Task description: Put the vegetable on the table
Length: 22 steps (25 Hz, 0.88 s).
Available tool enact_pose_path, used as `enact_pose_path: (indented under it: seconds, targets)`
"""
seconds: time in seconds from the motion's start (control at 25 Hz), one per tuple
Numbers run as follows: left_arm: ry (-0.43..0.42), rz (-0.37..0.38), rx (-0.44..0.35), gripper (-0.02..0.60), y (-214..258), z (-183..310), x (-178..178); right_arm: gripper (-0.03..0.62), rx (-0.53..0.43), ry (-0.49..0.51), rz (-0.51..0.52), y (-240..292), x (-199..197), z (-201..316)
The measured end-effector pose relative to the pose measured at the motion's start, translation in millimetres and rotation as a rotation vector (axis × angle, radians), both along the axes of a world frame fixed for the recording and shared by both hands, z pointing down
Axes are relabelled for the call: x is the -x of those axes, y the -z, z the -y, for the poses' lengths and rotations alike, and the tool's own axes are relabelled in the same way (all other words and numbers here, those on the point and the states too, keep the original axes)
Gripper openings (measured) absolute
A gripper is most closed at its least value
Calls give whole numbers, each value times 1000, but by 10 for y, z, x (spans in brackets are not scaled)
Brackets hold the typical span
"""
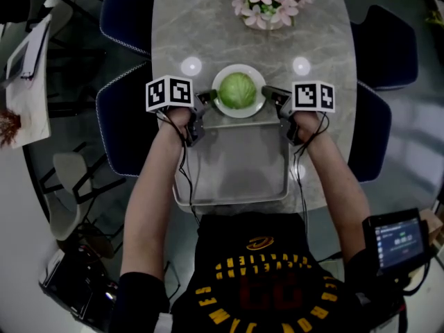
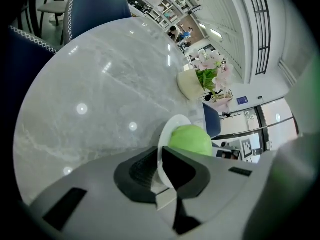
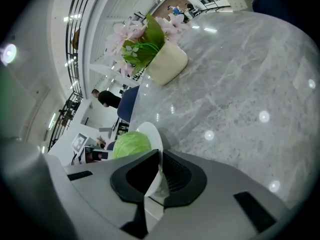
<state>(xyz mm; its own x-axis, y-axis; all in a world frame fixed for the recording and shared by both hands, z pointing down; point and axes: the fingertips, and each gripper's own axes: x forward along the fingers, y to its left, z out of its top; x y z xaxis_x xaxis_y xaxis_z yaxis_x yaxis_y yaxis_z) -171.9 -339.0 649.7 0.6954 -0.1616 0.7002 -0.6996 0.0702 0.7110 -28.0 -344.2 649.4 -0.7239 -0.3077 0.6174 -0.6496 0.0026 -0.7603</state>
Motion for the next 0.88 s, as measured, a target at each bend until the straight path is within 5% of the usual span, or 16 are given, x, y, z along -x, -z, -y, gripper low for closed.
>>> enact_pose_path:
  seconds: [0.88]
  targets:
    - [9, 31, 28, 32, -180, 40, 0, 31, 8, 8, -44, -192, 1, 47]
